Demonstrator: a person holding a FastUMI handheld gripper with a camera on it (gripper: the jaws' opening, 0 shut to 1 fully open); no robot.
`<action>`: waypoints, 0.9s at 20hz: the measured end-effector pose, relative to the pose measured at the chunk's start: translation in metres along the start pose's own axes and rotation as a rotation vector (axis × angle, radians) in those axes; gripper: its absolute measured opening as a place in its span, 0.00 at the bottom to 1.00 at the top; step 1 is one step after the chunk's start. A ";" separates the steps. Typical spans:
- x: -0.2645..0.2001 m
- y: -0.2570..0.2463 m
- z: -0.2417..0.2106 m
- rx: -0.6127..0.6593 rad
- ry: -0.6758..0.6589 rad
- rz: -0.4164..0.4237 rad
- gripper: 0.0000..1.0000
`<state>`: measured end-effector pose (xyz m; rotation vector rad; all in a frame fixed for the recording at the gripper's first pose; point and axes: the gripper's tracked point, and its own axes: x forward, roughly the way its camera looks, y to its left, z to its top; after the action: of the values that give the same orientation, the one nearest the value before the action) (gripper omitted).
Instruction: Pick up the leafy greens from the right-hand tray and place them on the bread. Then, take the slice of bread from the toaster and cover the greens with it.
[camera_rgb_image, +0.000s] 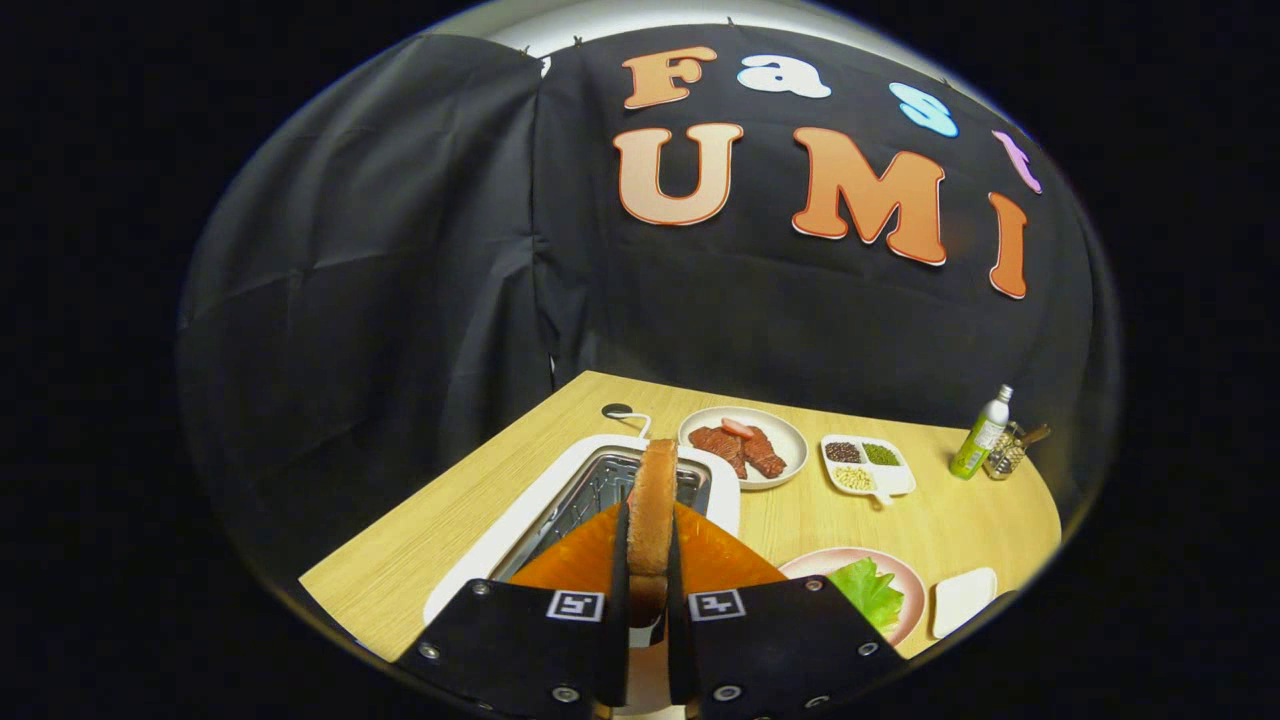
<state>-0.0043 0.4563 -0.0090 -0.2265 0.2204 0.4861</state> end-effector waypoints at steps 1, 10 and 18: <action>0.001 -0.001 0.000 0.005 0.006 0.003 0.15; -0.030 -0.008 0.047 0.052 -0.070 0.050 0.11; -0.054 -0.024 0.068 0.071 -0.122 0.060 0.11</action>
<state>-0.0288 0.4307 0.0738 -0.1207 0.1254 0.5486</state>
